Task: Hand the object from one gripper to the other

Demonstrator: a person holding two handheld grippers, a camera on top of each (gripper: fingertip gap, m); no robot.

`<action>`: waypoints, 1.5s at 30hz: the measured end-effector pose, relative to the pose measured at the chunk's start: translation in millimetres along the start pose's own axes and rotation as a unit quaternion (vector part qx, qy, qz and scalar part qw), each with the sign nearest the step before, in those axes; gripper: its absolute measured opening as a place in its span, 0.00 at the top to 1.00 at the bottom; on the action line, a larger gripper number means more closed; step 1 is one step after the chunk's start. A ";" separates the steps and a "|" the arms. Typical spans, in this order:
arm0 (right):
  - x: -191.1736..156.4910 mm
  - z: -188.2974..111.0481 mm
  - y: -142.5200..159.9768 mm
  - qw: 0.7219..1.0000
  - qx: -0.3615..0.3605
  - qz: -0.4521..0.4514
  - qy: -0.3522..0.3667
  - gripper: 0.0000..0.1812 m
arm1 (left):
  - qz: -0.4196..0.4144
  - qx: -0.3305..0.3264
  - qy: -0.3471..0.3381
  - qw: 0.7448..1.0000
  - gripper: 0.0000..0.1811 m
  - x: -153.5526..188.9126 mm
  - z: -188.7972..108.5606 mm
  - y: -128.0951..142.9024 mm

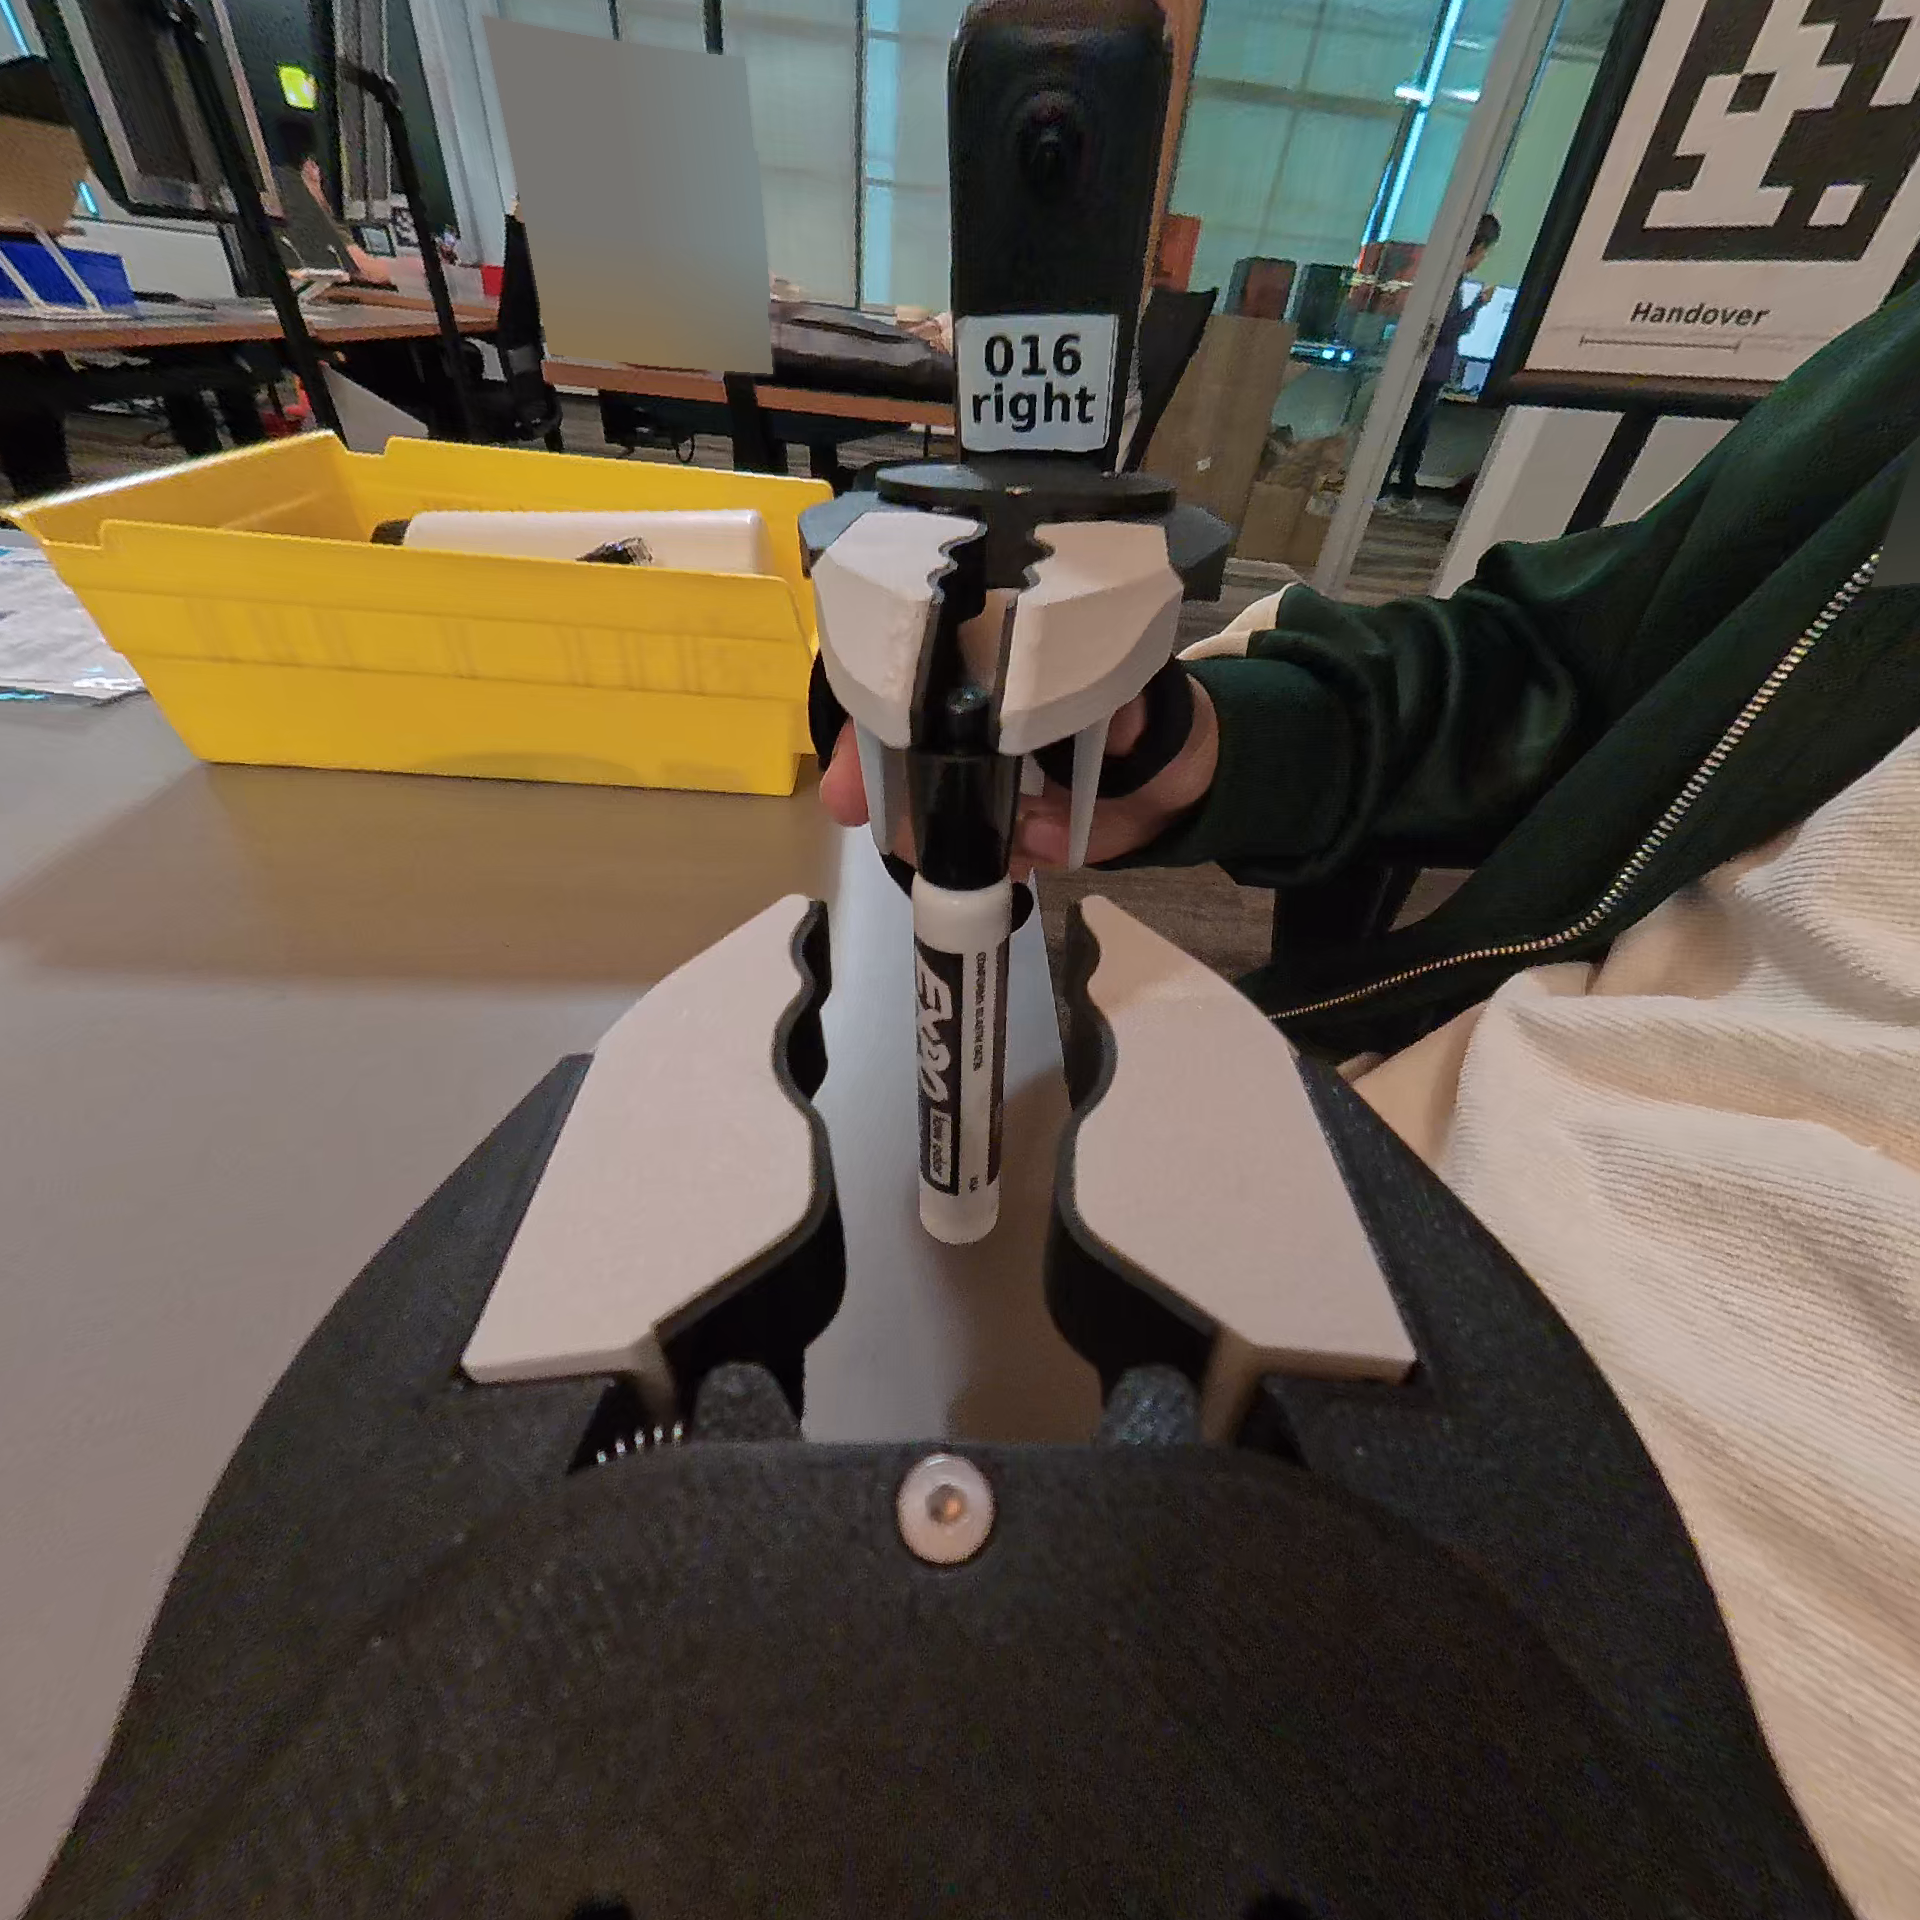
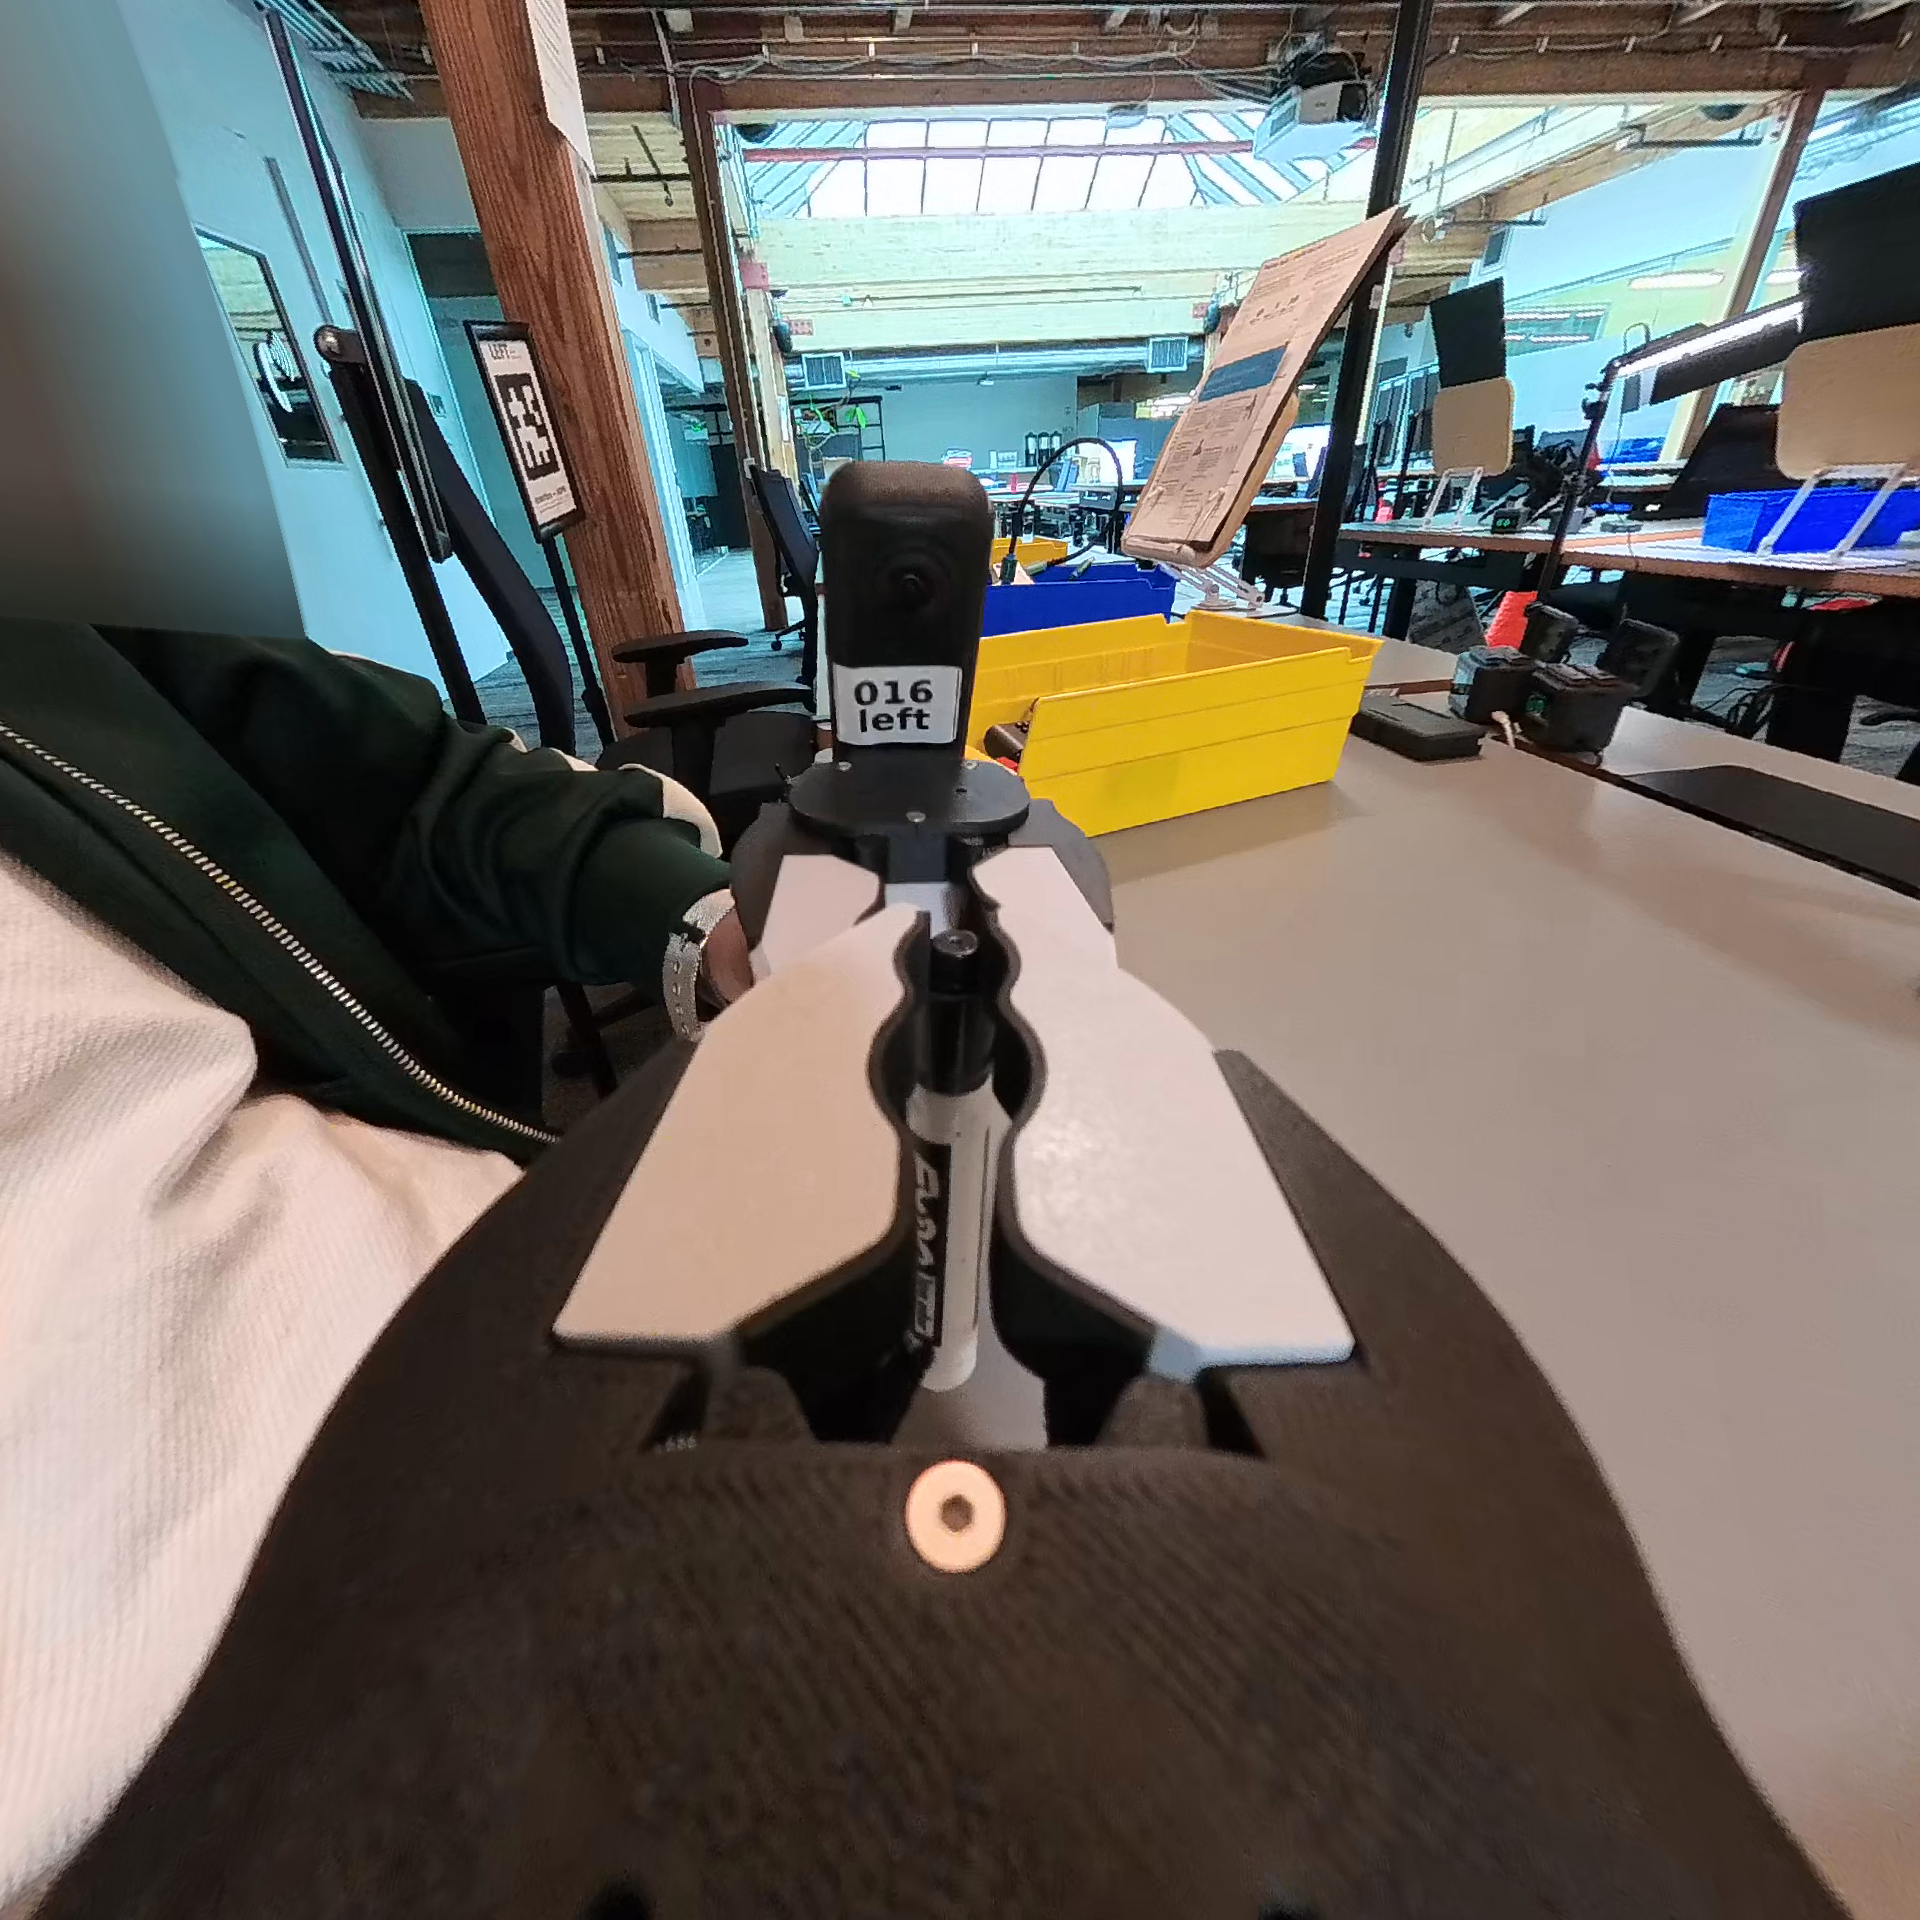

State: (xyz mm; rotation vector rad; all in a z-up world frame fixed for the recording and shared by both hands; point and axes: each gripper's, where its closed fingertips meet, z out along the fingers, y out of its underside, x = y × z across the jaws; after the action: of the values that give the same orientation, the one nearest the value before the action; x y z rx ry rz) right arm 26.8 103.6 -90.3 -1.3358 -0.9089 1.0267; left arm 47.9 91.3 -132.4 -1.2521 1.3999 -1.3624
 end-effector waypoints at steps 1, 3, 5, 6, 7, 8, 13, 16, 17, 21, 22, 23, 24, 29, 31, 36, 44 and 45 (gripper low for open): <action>0.0 0.2 0.4 1.000 -0.001 0.000 0.000 0.95 | 0.001 0.004 0.001 1.000 0.76 0.8 -0.5 -1.7; -0.4 0.8 1.5 1.000 -0.004 -0.001 0.000 0.95 | 0.003 0.012 0.006 1.000 0.77 2.8 -1.5 -5.2; -1.3 1.9 3.0 1.000 -0.008 -0.001 -0.002 0.95 | 0.007 0.020 0.011 1.000 0.82 5.4 -2.5 -8.3; -2.0 2.6 3.7 1.000 -0.009 -0.002 -0.004 0.95 | 0.013 0.022 0.013 1.000 0.84 6.3 -2.9 -8.9; -2.8 3.3 4.3 1.000 -0.011 -0.002 -0.005 0.95 | 0.017 0.022 0.012 1.000 0.84 6.6 -2.7 -9.1; -3.7 4.0 4.9 1.000 -0.013 -0.003 -0.006 0.95 | 0.018 0.019 0.013 1.000 0.85 7.1 -2.4 -8.5; -7.3 6.8 7.5 1.000 -0.021 -0.009 -0.012 0.95 | 0.023 0.014 0.017 0.999 0.89 9.1 -1.5 -7.0; -7.8 7.3 7.5 1.000 -0.020 -0.010 -0.013 0.95 | 0.019 0.010 0.017 1.000 0.90 8.3 -2.1 -6.5; -7.5 7.1 7.4 1.000 -0.019 -0.010 -0.013 0.95 | 0.015 0.009 0.018 1.000 0.90 8.3 -2.2 -6.5; -6.9 6.9 7.2 1.000 -0.014 -0.003 -0.015 0.95 | 0.005 0.007 0.019 1.000 0.90 8.0 -2.1 -6.3; -6.8 6.9 7.0 1.000 -0.012 -0.002 -0.016 0.95 | 0.005 0.007 0.018 1.000 0.90 7.8 -2.2 -6.4; -6.5 6.9 6.8 1.000 -0.010 -0.003 -0.015 0.95 | 0.005 0.007 0.017 1.000 0.90 7.6 -2.4 -6.7; -6.0 6.9 6.5 1.000 -0.009 -0.004 -0.014 0.93 | 0.005 0.009 0.016 1.000 0.90 7.3 -2.8 -7.4; 15.3 0.8 -10.5 0.997 0.052 -0.029 0.058 0.55 | -0.005 0.024 -0.001 1.000 0.90 -1.4 -10.6 -15.1; 23.8 -3.3 -11.2 0.995 0.057 -0.024 0.077 0.52 | -0.010 0.037 -0.010 0.999 0.90 -6.5 -17.1 -21.6; 32.2 1.7 12.8 0.997 0.007 0.029 0.073 0.58 | -0.032 0.070 -0.024 0.997 0.90 -16.6 -30.9 -34.5; 10.0 16.2 40.1 0.997 -0.075 0.008 0.015 0.78 | -0.014 0.063 -0.024 0.998 0.90 -11.5 -29.6 -38.2; 6.9 17.1 41.5 0.997 -0.079 0.009 0.005 0.81 | -0.009 0.060 -0.023 0.998 0.90 -9.9 -28.4 -38.0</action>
State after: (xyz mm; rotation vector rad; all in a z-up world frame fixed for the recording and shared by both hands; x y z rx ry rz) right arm 10.2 114.0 -131.3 -1.4823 -0.9878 0.9772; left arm 26.6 109.3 -92.8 -1.2130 1.2593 -1.3991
